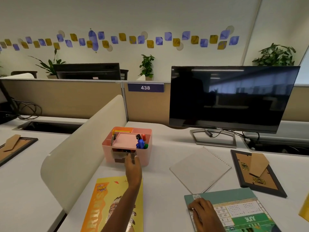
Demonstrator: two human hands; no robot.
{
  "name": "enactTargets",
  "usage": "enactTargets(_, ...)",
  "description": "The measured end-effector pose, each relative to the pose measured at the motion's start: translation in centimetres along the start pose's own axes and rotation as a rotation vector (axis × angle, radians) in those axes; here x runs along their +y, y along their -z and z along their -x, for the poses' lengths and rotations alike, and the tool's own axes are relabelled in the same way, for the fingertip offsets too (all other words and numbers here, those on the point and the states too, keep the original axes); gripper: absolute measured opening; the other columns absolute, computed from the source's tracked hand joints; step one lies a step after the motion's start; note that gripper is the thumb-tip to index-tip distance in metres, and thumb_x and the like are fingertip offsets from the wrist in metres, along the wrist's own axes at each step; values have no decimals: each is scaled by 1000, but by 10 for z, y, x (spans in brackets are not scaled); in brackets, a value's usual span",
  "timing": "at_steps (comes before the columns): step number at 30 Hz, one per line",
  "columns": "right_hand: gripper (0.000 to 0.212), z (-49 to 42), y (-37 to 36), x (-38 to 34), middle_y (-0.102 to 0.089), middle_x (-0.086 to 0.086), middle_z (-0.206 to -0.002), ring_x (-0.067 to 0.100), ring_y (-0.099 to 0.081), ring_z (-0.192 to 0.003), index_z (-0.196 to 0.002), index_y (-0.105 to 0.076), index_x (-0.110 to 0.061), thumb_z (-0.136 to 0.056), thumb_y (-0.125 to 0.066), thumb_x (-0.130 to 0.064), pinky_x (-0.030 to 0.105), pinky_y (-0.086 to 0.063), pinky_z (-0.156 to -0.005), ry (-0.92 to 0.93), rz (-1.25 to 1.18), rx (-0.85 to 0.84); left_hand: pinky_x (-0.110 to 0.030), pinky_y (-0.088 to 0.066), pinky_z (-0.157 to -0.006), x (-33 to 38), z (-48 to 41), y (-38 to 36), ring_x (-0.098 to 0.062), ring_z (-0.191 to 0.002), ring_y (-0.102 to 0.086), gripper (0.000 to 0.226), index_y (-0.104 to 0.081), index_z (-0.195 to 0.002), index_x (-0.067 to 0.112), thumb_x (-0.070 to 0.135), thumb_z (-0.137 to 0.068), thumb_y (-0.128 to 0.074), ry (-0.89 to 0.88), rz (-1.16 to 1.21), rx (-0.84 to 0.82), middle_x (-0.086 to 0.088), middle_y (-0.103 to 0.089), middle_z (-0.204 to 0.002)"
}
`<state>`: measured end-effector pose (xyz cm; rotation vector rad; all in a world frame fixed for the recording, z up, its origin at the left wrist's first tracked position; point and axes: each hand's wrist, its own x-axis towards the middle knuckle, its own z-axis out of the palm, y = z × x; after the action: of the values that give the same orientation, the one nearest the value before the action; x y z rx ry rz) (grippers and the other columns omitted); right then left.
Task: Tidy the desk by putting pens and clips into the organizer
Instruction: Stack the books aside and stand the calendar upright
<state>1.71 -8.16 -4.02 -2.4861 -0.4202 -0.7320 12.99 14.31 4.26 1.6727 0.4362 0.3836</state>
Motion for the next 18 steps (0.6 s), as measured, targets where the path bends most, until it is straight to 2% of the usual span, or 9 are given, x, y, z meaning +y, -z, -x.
enactTargets(5,19,1,0,0,-42,-20,-85,-1,-41,-76,-82,-48,-36,-71,-45,-21,13,-40,-67,-8,-6,-19,-46,-36,-105,-2,-13,-3,-33,-127,-40,42,-39,-137,1,19,-98,-39,-55,-58,-46,-16,-41,-141)
enactTargets(11,17,0,4,-4,-42,-19,-85,-1,-41,-77,-82,-48,-34,-71,-45,-22,11,-39,-69,-2,-3,-19,-43,-41,-97,-3,-15,-8,-33,-118,-46,37,-43,-131,-1,14,-97,-39,-93,-106,-27,-19,-47,-132)
enactTargets(15,17,2,3,-4,-43,-19,-86,-2,-41,-78,-83,-49,-33,-72,-44,-21,11,-39,-68,-17,-2,-24,-43,-38,-104,-8,5,-13,-33,-126,-41,40,-41,-134,-1,9,-96,-40,-114,-164,-82,-19,-43,-138)
enactTargets(18,18,3,2,-3,-43,-19,-87,-2,-41,-79,-83,-50,-32,-72,-45,-20,11,-39,-68,-20,4,-37,-37,-32,-106,-15,32,-17,-32,-129,-38,39,-41,-132,-2,5,-94,-45,-156,-229,-161,-19,-42,-138)
